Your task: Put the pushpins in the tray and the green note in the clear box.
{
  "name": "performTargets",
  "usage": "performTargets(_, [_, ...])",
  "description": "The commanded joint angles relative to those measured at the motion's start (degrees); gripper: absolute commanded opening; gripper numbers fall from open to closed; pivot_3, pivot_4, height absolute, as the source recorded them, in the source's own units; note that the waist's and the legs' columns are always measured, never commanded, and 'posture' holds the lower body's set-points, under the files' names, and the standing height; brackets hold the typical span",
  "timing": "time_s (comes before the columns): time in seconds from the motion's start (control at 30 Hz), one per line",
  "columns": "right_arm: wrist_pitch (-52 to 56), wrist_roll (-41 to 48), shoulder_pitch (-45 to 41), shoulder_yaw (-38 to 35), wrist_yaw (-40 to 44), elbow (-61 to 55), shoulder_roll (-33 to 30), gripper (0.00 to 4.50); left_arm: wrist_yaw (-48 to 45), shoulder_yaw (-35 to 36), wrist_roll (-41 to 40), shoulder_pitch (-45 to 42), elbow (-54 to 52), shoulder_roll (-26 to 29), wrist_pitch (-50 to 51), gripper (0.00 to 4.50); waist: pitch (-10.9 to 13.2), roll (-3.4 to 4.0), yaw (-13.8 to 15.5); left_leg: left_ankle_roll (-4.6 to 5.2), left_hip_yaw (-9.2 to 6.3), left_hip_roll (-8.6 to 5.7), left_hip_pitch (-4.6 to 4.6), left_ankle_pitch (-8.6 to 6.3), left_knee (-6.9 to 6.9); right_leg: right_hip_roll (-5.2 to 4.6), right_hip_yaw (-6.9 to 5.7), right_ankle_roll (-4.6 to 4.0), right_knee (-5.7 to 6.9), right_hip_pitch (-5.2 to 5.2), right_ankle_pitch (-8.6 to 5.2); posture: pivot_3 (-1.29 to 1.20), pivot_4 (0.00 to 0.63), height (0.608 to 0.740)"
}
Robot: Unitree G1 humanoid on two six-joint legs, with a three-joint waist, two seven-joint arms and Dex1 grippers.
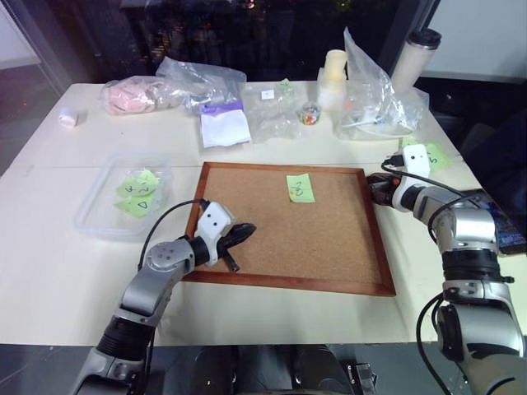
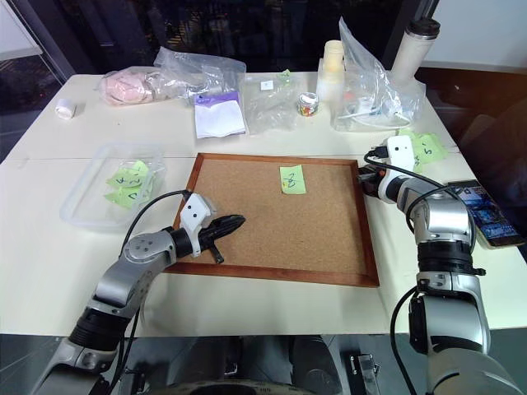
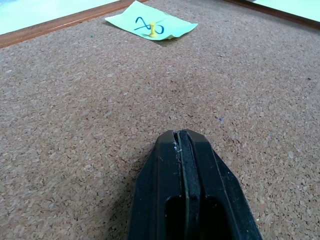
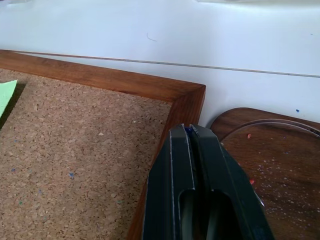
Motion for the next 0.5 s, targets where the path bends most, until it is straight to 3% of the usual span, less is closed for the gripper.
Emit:
performTargets(0.03, [-1.51, -0.39, -0.27, -3.48, -1.60, 1.47, -2.86, 0.02, -0.46, -0.99, 1.11, 1.51, 1.99, 0.59, 1.20, 0.00, 0.00, 0.00, 0.05, 0.00, 0.00, 0.00, 0.00, 0.00, 0.00, 0.00, 0.00, 0.00, 0.00, 0.00, 0.00, 0.00, 0.150, 0.740])
performTargets(0.5, [-1.31, 2.07, -1.78, -7.77, -2.94, 5.17, -4.75, 0.02, -0.85, -1.07, 1.30, 0.99, 2.50, 0.45, 0.98, 0.00, 0.00, 0.01, -0.15, 0.00, 0.00, 0.00, 0.02, 0.00, 0.00, 0.02, 0.01, 0.00, 0.00, 0.02, 0.00, 0.00, 0.150, 0.740])
